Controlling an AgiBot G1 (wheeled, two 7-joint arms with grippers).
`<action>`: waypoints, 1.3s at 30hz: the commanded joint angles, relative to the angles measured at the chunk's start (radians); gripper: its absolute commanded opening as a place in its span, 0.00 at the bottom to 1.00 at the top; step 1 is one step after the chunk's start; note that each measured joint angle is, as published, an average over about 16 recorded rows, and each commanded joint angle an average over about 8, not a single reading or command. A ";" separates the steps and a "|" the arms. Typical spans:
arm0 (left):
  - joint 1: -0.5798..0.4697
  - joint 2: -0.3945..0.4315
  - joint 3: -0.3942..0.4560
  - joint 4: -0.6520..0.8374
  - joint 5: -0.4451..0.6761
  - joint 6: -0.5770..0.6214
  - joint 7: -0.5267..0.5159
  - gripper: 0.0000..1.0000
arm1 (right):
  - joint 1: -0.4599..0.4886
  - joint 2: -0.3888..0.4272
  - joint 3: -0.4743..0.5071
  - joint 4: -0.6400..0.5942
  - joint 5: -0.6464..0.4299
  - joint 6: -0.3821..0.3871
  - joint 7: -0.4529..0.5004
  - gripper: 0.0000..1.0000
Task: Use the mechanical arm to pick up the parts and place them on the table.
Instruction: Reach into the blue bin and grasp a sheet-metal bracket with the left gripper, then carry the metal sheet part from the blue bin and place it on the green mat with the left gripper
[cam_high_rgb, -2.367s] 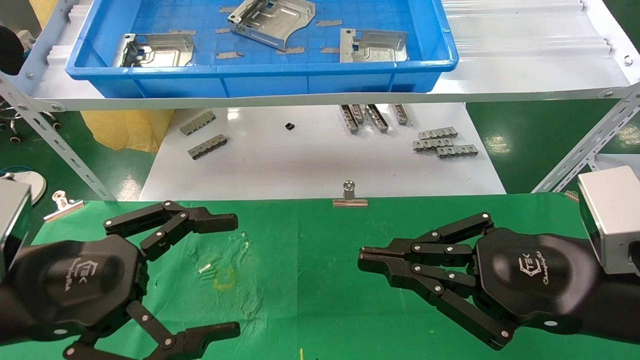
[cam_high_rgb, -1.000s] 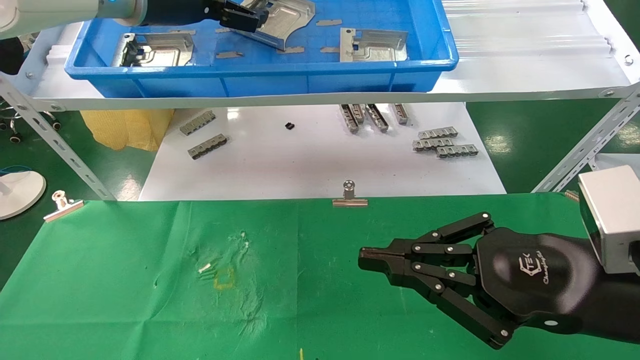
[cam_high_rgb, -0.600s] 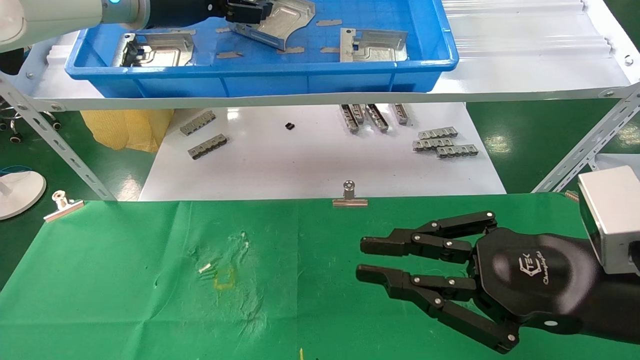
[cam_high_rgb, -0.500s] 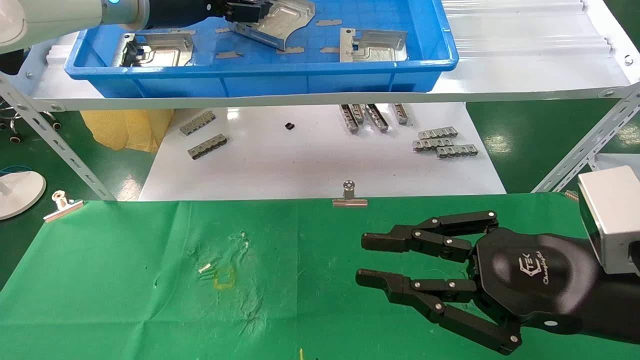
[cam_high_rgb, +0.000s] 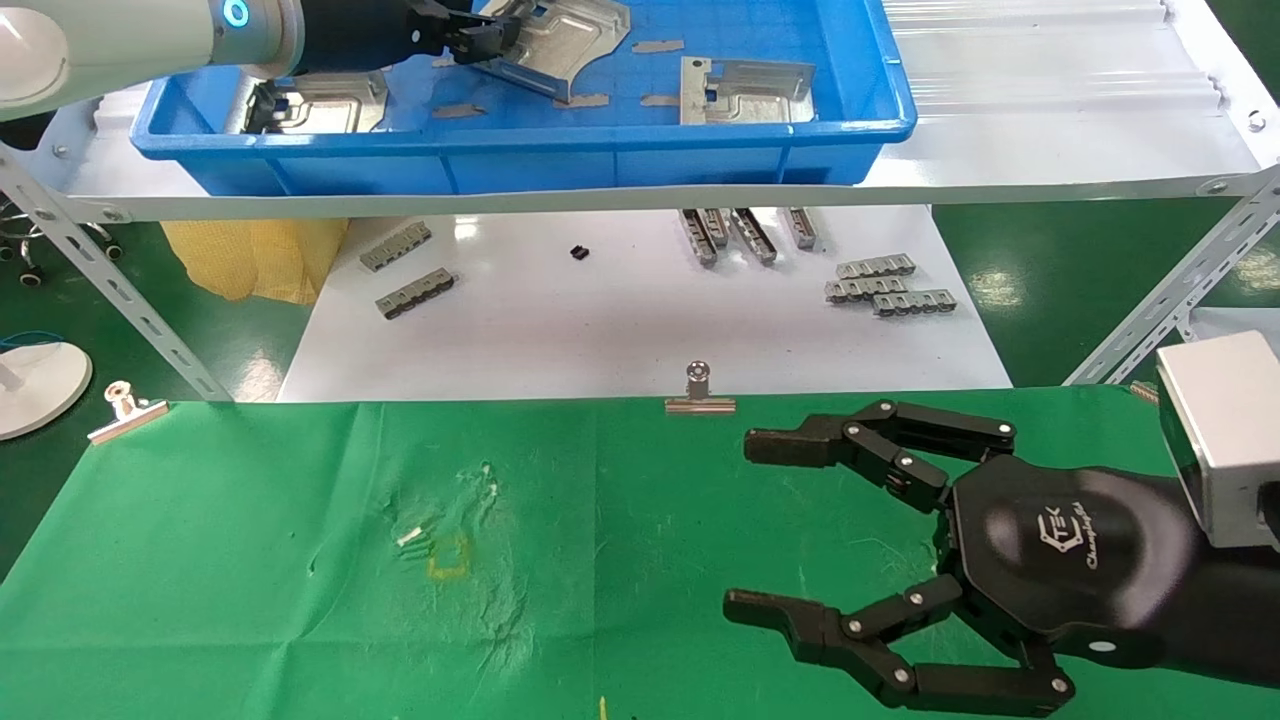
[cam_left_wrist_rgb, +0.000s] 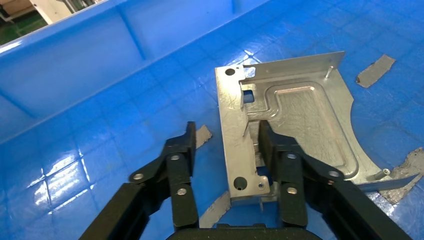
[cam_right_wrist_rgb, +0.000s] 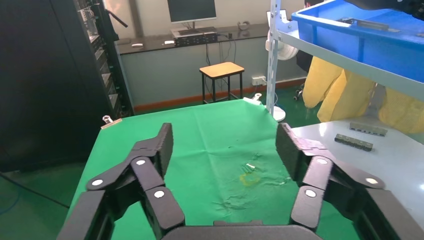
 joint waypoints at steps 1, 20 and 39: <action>0.003 0.000 0.010 -0.007 0.004 -0.004 -0.004 0.00 | 0.000 0.000 0.000 0.000 0.000 0.000 0.000 1.00; -0.023 -0.030 0.000 -0.055 -0.088 -0.007 0.053 0.00 | 0.000 0.000 0.000 0.000 0.000 0.000 0.000 1.00; 0.032 -0.235 -0.142 -0.144 -0.343 0.626 0.525 0.00 | 0.000 0.000 0.000 0.000 0.000 0.000 0.000 1.00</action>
